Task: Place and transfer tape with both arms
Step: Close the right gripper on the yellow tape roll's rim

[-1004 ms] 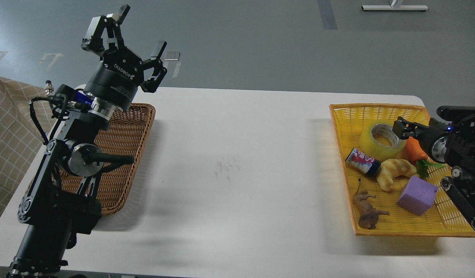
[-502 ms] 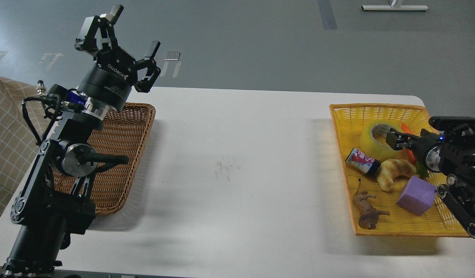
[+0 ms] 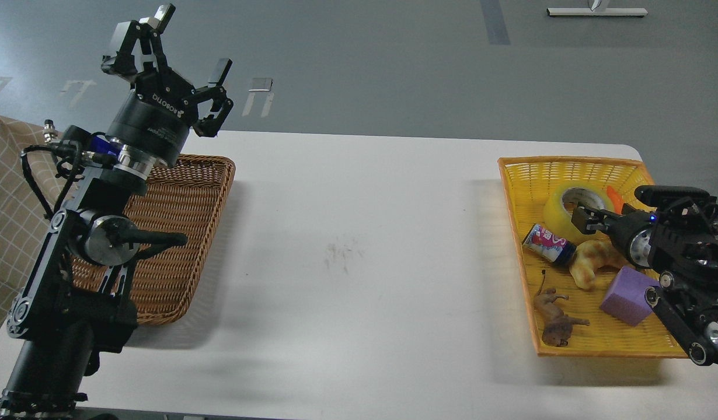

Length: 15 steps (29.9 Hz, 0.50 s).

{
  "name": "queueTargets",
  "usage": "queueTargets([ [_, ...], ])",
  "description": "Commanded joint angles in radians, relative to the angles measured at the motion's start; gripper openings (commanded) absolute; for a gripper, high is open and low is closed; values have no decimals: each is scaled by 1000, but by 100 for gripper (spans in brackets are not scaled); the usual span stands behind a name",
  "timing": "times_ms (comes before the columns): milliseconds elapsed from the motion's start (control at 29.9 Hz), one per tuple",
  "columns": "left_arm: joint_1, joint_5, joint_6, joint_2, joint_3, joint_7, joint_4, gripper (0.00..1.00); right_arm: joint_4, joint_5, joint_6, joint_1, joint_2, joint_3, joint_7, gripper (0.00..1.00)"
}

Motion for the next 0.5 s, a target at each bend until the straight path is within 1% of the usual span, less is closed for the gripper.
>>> queueTargets([
  [0,0,0,0,1,0,0,0,99,-2,0,-9,-5,4,0,0,84],
  [201,0,0,0,1,-11,0,0,99,-40,2,-23,-7,15,3,0,83],
  [368,0,0,0,1,-14,0,0,99,-43,5,-32,-7,16,3,0,82],
  [468,0,0,0,2,-24,1,0,99,-43,6,-33,-7,23,4,0,73],
])
